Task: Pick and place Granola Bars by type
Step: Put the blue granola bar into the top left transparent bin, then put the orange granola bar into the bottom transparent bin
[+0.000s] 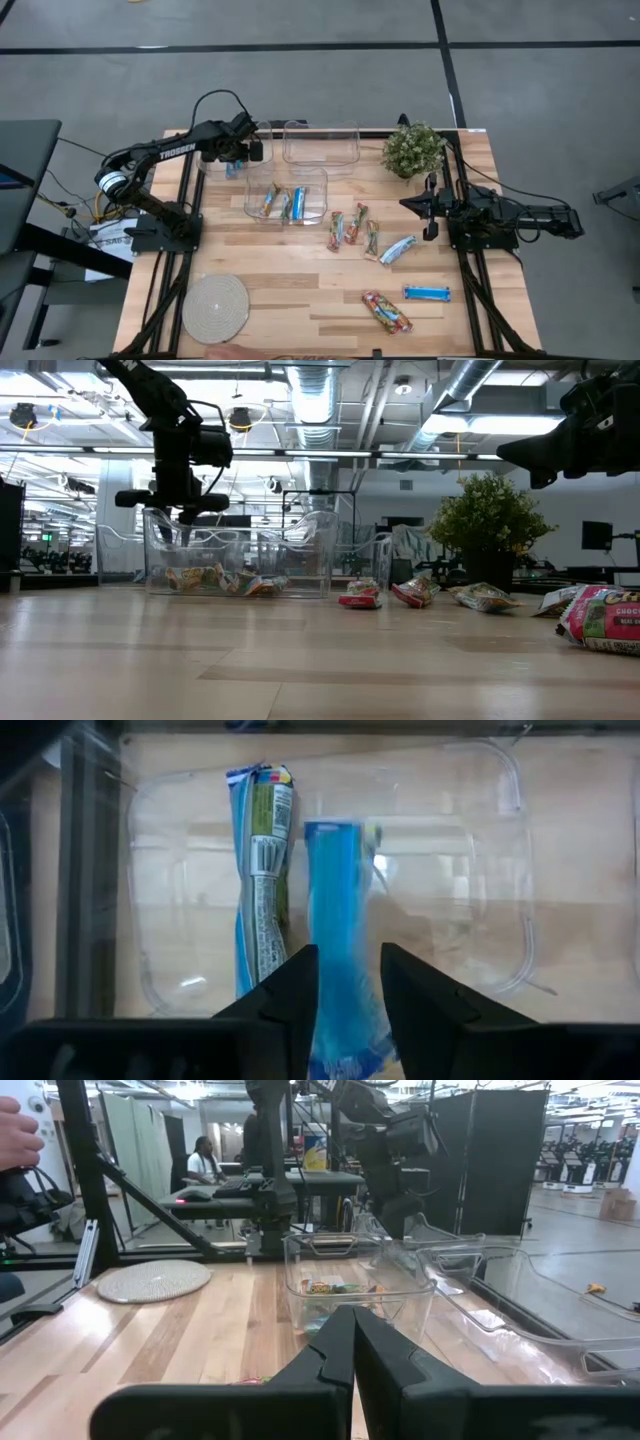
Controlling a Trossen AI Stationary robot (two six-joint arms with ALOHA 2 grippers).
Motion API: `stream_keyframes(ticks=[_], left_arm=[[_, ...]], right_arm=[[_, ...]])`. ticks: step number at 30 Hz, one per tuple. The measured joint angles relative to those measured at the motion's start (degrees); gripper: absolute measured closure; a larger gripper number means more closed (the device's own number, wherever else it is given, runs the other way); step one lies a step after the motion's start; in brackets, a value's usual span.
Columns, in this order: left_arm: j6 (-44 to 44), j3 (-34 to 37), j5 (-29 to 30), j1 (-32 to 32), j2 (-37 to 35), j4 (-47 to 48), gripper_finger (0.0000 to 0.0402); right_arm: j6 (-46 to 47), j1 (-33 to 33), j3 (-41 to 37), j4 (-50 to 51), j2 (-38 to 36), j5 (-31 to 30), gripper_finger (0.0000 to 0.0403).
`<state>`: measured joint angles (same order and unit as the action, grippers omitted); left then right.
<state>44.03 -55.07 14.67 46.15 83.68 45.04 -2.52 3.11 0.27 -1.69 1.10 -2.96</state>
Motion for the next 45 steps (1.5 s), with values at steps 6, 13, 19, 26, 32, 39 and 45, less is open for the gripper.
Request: stream_keyframes(ticks=[6, 13, 19, 26, 32, 39, 45], left_arm=[[-0.16, 0.00, -0.47, 0.00, 0.00, 0.02, 0.0274], [-2.36, 0.00, -0.46, 0.00, -0.53, -1.04, 0.0274], [-4.65, 0.00, -0.86, -0.25, -3.48, -3.20, 0.0274], [-11.41, 0.00, -0.43, -2.25, -9.68, -6.83, 0.0274], [-18.48, 0.00, -0.36, -6.26, -15.72, -13.29, 0.0274], [-29.22, -0.02, -2.98, -15.01, -21.56, -20.53, 0.0274], [-39.42, -0.02, -10.93, -24.17, -25.36, -26.38, 0.0274]], right_arm=[[0.00, -0.02, -0.01, 0.00, 0.02, 0.00, 0.0403], [0.00, 0.00, 0.00, -0.02, 0.00, 0.00, 0.0403], [-0.01, -0.02, 0.00, 0.00, 0.01, 0.00, 0.0403], [0.00, -0.02, -0.01, 0.00, 0.01, 0.00, 0.0403], [0.00, 0.00, 0.00, 0.00, 0.02, 0.00, 0.0403], [0.00, 0.00, -0.02, 0.00, 0.00, 0.00, 0.0403], [0.00, 0.00, 0.00, 0.00, 0.01, -0.01, 0.0403]])
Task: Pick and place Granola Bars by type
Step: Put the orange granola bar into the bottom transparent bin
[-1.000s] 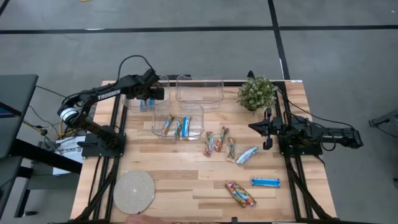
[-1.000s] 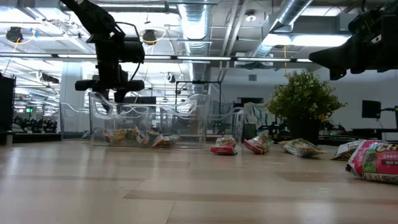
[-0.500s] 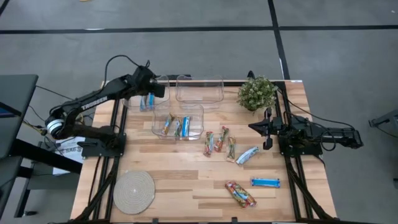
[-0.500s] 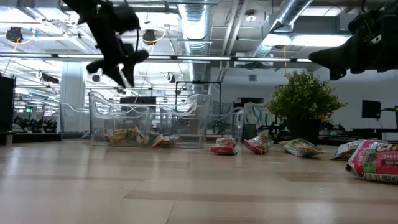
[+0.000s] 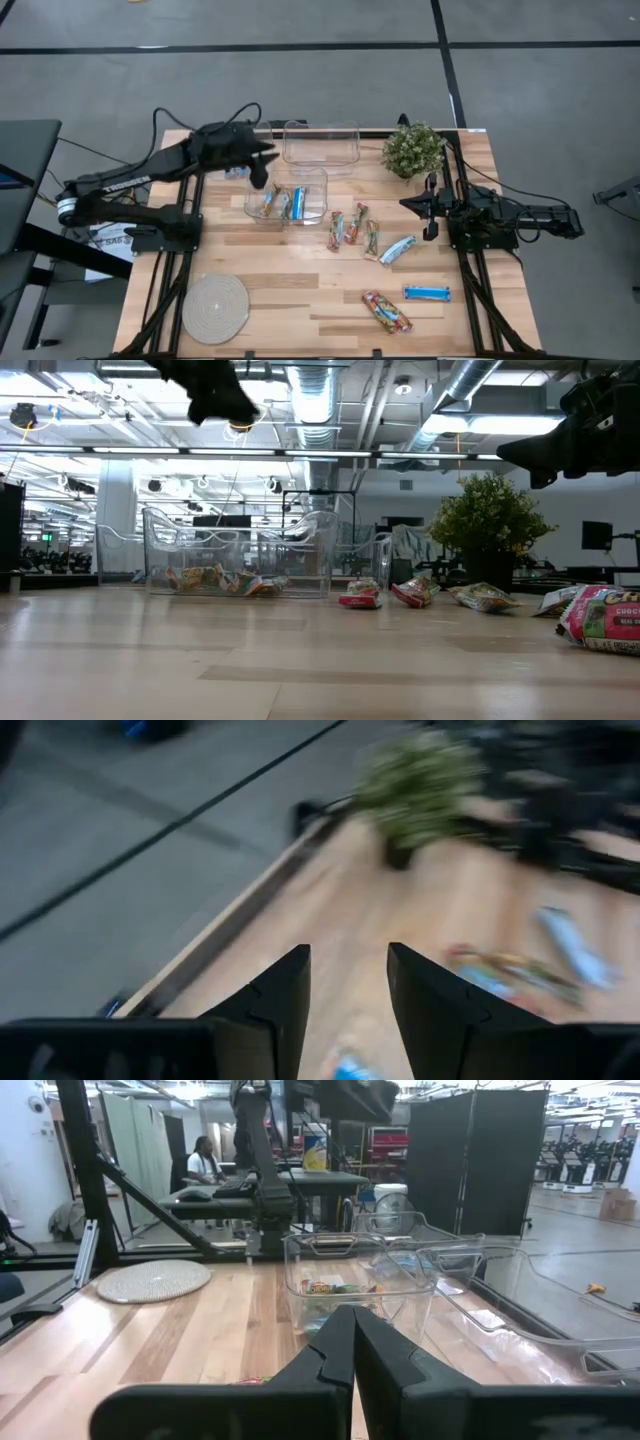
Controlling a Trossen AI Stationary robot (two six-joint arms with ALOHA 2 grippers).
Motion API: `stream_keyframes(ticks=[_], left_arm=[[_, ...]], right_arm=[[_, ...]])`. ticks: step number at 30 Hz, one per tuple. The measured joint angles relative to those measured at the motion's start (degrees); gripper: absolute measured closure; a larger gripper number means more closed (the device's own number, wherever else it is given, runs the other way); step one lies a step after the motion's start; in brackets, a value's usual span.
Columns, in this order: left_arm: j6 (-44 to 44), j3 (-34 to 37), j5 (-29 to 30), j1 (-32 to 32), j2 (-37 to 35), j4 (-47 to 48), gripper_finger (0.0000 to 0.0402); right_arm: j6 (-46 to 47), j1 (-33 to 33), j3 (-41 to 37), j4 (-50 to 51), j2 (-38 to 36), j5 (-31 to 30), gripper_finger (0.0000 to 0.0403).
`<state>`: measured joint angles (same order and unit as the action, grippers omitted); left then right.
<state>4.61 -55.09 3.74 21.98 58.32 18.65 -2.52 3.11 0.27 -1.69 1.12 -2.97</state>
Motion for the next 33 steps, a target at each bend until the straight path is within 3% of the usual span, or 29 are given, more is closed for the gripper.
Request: stream_keyframes(ticks=[5, 18, 25, 33], left_arm=[[-3.98, 3.09, -3.18, -5.48, -4.34, -4.87, 0.0274], [1.11, 30.51, -5.71, -15.75, -20.07, -29.87, 0.0274], [2.68, 40.97, -8.27, -15.81, -31.98, -32.45, 0.0274], [5.63, 47.41, -9.49, -15.81, -45.04, -31.62, 0.0274]], right_arm=[[-0.01, -0.01, -0.01, -0.01, 0.01, 0.01, 0.0403], [0.00, -0.01, -0.01, -0.01, 0.01, 0.01, 0.0403], [0.00, 0.00, 0.00, 0.00, 0.00, 0.01, 0.0403], [-0.02, 0.00, 0.00, 0.00, 0.01, 0.01, 0.0403]])
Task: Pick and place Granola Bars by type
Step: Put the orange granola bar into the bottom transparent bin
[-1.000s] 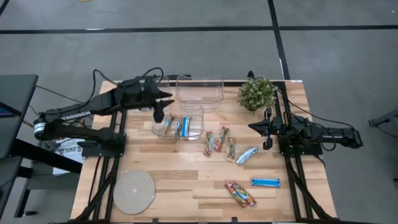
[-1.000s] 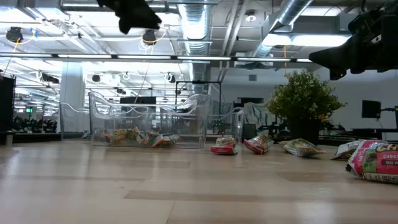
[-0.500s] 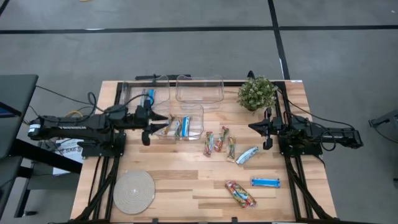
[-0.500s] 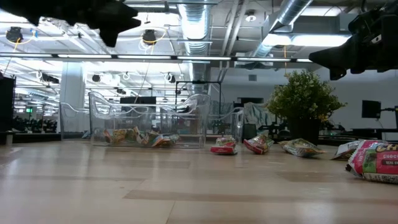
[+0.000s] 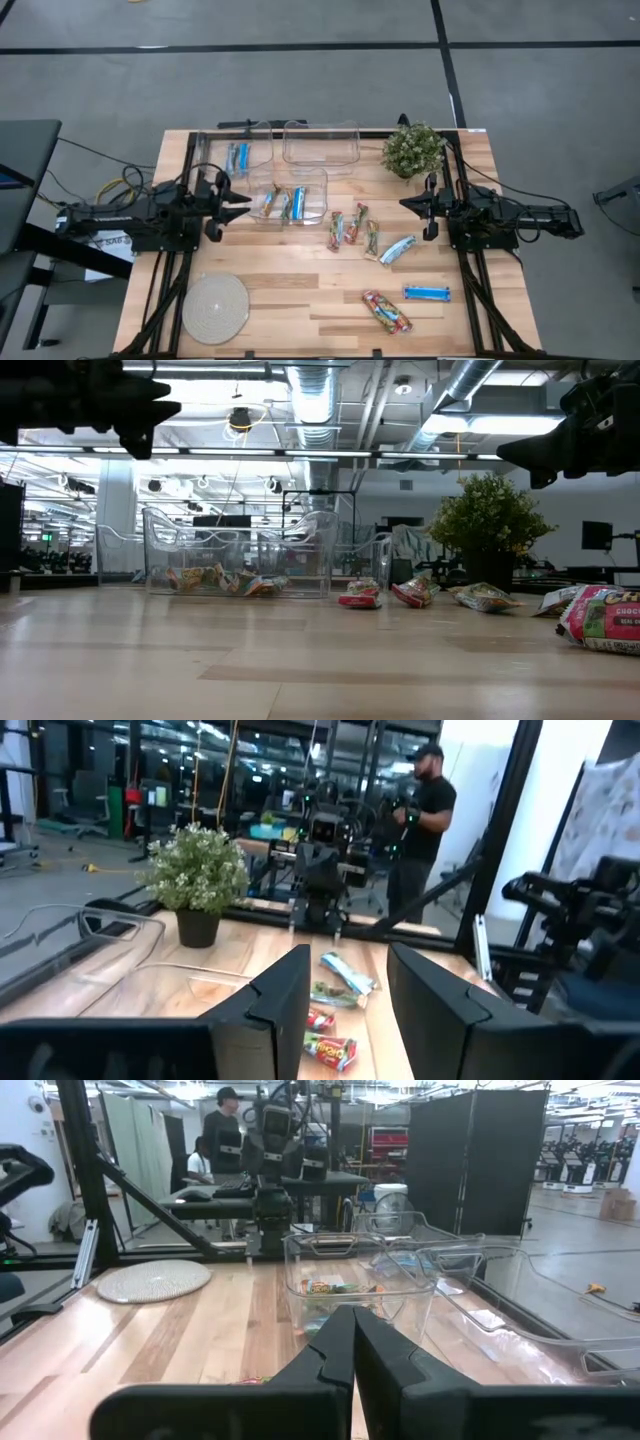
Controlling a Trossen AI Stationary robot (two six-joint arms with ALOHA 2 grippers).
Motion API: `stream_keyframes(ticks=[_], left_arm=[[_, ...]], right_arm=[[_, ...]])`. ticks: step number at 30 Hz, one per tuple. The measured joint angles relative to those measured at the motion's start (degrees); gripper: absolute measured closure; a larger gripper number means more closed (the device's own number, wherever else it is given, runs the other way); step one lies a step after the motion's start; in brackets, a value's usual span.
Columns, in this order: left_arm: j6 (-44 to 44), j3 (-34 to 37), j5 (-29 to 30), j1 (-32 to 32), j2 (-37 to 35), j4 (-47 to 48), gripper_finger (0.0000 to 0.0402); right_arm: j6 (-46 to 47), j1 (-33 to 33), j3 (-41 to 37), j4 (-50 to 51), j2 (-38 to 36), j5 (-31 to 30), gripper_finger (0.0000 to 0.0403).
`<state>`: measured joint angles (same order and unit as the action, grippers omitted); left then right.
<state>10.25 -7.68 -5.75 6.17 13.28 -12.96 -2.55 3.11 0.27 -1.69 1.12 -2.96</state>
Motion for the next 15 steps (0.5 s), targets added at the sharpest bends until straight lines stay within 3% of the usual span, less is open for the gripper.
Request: stream_keyframes(ticks=[9, 15], left_arm=[[-0.37, 4.68, -0.06, 0.00, -9.09, -0.40, 0.0274], [-3.44, 7.08, -3.41, 0.00, -13.26, 0.67, 0.0274]], right_arm=[[0.02, -0.01, 0.00, -0.01, -0.02, 0.00, 0.0403], [0.02, -0.02, -0.01, 0.00, 0.00, 0.00, 0.0403]])
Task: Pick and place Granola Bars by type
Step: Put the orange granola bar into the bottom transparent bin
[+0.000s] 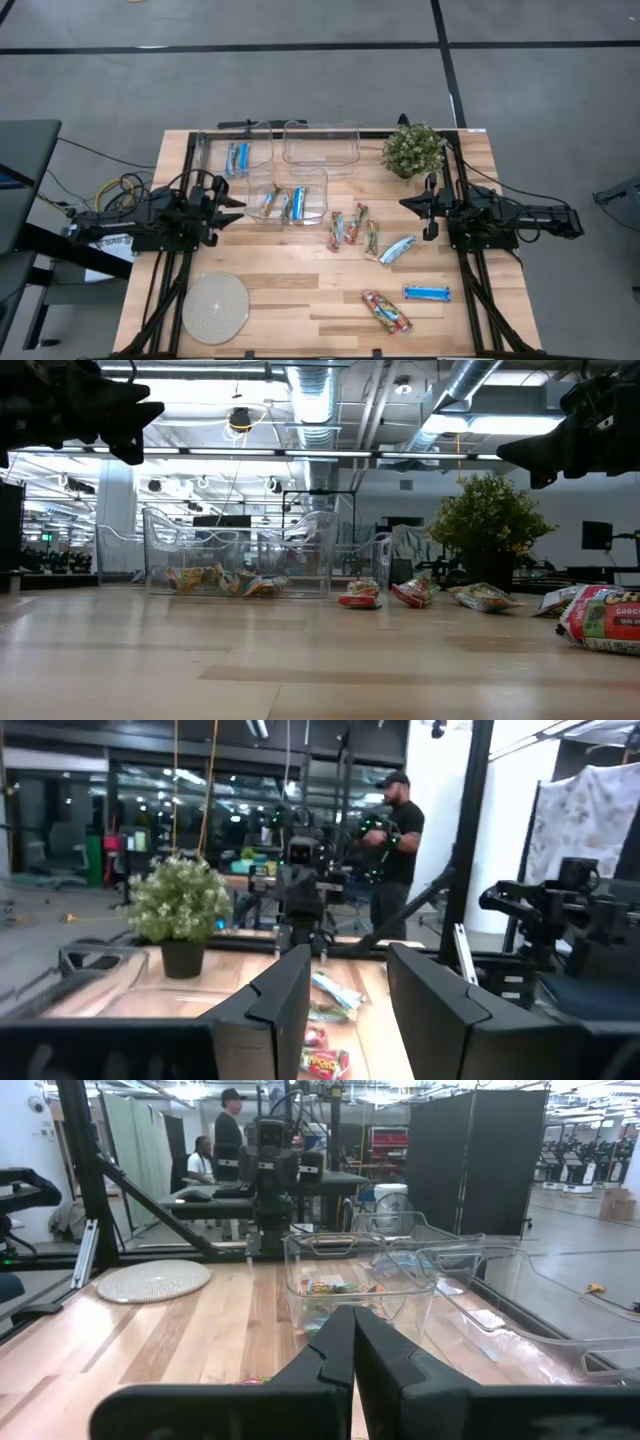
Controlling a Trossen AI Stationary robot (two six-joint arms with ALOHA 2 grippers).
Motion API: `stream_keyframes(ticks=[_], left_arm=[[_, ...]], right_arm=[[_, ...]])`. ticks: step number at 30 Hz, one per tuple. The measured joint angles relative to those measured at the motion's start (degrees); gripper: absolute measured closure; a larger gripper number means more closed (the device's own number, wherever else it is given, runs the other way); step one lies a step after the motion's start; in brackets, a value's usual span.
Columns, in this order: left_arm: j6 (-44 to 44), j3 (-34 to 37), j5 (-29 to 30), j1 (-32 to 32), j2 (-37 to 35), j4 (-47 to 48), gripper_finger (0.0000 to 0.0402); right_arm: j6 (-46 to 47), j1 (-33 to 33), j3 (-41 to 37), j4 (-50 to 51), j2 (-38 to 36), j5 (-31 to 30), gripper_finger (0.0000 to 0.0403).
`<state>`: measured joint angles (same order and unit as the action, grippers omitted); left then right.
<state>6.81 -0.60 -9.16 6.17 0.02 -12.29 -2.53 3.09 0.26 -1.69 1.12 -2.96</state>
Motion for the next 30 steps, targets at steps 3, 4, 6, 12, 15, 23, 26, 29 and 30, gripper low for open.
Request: stream_keyframes(ticks=[3, 4, 6, 12, 15, 23, 26, 29, 30], left_arm=[[-0.42, 0.00, -0.14, 0.00, 0.06, 0.40, 0.0274], [-1.56, 0.02, -0.03, 0.00, 0.06, 0.37, 0.0274], [-4.35, 0.02, 0.60, 0.00, 0.02, 0.89, 0.0274], [-5.75, 0.07, 4.97, 0.00, 0.06, 3.95, 0.0274], [-4.90, 0.07, 7.05, 0.02, 0.06, 5.21, 0.0274], [-3.40, 0.13, 9.91, 0.02, 0.06, 8.39, 0.0274], [-2.41, 0.13, 8.90, 0.02, 0.06, 10.10, 0.0274], [-2.30, 0.17, 8.35, 0.02, 0.06, 10.01, 0.0274], [-2.88, 0.17, 8.36, 0.02, 0.06, 10.01, 0.0274]], right_arm=[[0.00, 0.00, 0.00, -0.01, 0.00, 0.00, 0.0403], [0.00, 0.02, 0.01, 0.00, -0.01, 0.00, 0.0403], [0.00, 0.00, 0.01, 0.00, 0.00, 0.00, 0.0403], [0.00, 0.01, 0.01, 0.00, -0.01, 0.00, 0.0403], [0.00, 0.02, 0.00, 0.00, -0.01, 0.00, 0.0403], [0.00, 0.01, 0.01, 0.00, -0.01, 0.00, 0.0403], [0.00, 0.02, 0.01, 0.00, 0.00, 0.00, 0.0403], [0.00, 0.02, 0.01, 0.00, -0.02, 0.00, 0.0403], [0.00, 0.01, 0.01, 0.00, 0.00, 0.00, 0.0403]])
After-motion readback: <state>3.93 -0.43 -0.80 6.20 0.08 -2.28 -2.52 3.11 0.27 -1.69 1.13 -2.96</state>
